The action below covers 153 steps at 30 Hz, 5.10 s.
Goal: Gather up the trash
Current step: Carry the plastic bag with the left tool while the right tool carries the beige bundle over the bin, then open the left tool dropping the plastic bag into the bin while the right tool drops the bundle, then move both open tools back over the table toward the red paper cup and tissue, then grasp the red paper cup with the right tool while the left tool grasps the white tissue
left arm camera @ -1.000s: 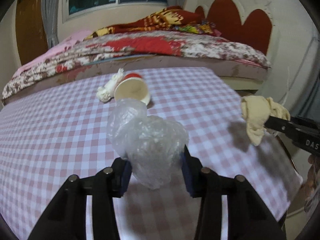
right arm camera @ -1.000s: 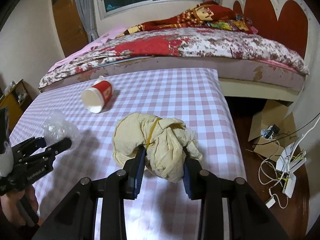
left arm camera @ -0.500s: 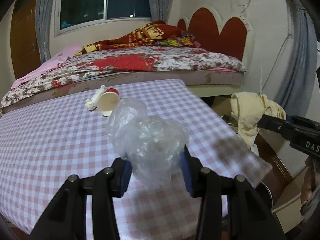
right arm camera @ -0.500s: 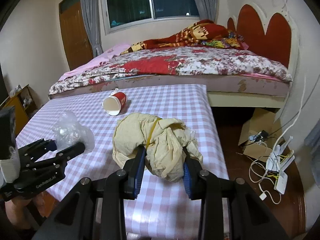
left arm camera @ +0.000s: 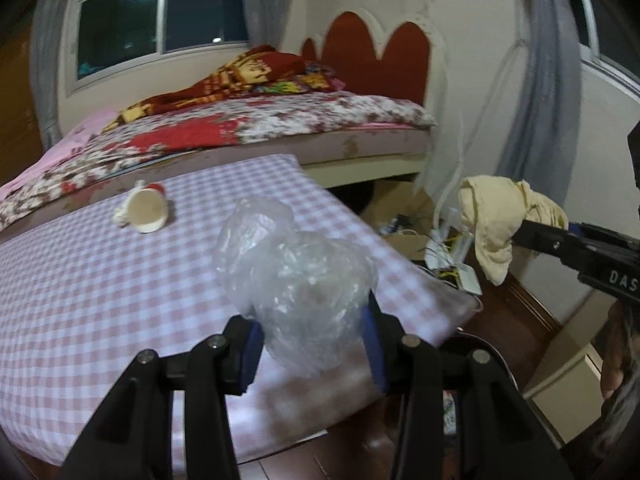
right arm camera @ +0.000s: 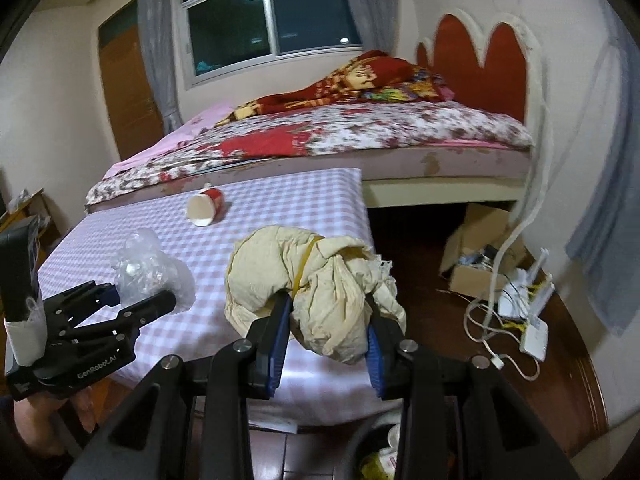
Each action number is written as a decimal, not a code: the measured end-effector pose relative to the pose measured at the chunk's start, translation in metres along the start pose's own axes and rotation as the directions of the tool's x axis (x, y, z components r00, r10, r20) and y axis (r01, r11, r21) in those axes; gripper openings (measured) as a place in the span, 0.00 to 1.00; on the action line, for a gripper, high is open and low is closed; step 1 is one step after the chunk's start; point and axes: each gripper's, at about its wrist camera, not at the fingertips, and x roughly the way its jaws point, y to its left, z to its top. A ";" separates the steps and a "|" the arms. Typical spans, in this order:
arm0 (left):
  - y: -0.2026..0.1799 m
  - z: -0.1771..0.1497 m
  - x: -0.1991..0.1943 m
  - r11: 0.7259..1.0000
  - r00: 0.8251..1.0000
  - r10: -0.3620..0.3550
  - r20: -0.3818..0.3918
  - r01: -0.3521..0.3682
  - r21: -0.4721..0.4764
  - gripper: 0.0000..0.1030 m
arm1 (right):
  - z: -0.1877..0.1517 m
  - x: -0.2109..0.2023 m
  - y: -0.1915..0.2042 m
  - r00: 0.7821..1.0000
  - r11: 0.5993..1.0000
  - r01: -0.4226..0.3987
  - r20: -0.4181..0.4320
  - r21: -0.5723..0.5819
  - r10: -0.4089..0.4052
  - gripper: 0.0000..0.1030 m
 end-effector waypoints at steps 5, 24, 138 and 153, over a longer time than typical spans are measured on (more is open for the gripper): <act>-0.036 -0.007 0.005 0.997 0.998 -0.066 -0.017 0.067 0.044 0.44 | -0.025 -0.012 -0.040 0.998 0.995 0.063 -0.026 0.071 -0.061 0.34; -0.162 -0.074 0.064 0.929 0.904 -0.310 -0.295 0.354 0.109 0.44 | -0.136 -0.021 -0.146 0.949 0.957 0.232 -0.258 0.177 -0.182 0.35; 0.324 0.060 0.165 0.939 0.967 0.217 -0.130 -0.244 -0.243 0.77 | 0.130 0.380 0.219 0.962 0.963 -0.216 -0.204 -0.160 0.181 0.04; 0.297 0.095 0.216 0.961 0.956 0.200 -0.215 -0.234 -0.146 0.34 | 0.143 0.377 0.177 0.964 0.980 -0.186 -0.203 -0.066 0.169 0.04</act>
